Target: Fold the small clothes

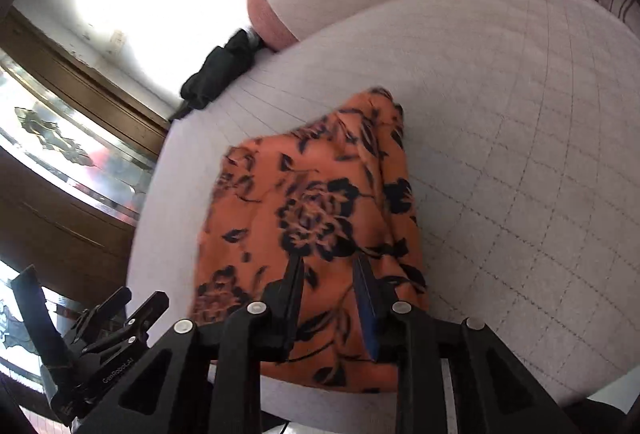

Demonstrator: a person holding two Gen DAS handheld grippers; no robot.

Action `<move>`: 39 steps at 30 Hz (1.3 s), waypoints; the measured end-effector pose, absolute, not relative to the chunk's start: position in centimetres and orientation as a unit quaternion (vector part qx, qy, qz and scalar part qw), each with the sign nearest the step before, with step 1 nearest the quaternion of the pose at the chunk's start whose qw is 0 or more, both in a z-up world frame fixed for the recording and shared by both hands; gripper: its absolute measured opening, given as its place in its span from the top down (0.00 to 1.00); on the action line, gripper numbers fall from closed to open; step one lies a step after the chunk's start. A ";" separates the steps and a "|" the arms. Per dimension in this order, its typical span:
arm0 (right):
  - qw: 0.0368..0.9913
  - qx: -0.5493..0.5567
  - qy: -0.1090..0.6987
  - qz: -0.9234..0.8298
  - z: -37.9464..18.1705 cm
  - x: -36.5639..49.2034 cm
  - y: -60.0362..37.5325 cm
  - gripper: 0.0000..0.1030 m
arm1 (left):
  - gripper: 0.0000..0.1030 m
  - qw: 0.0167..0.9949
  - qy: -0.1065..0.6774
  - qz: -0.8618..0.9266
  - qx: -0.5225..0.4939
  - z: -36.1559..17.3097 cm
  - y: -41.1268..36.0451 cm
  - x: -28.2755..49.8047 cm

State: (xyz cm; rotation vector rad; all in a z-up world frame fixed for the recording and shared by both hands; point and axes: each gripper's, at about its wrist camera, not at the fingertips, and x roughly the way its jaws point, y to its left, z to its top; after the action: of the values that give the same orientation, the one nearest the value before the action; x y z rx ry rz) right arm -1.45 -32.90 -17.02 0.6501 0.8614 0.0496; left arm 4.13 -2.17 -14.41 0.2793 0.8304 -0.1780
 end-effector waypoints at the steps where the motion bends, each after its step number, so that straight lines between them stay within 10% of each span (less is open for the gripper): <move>1: 0.873 0.294 0.387 0.024 -15.1 -2.3 -32.7 0.72 | 0.18 0.910 0.384 -0.086 0.130 -12.6 -2.2 3.4; 7: 0.926 0.224 0.302 0.022 -6.2 -6.4 -30.6 0.68 | 0.11 0.946 0.297 -0.080 0.097 -3.8 -1.7 -1.4; 10: 0.941 0.198 0.273 0.003 -3.5 -8.3 -29.6 0.29 | 0.05 0.957 0.264 -0.078 0.095 -0.9 -1.6 -3.1; 39: 0.956 0.120 0.261 -0.058 -1.0 -11.7 -26.7 0.29 | 0.00 0.972 0.224 -0.030 0.061 1.8 0.5 -4.9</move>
State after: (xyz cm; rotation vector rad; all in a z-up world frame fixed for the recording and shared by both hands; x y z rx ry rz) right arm -11.70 -26.73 -1.00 0.2437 0.5297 -0.1170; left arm -4.91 0.55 1.82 0.1231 0.4526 -0.0608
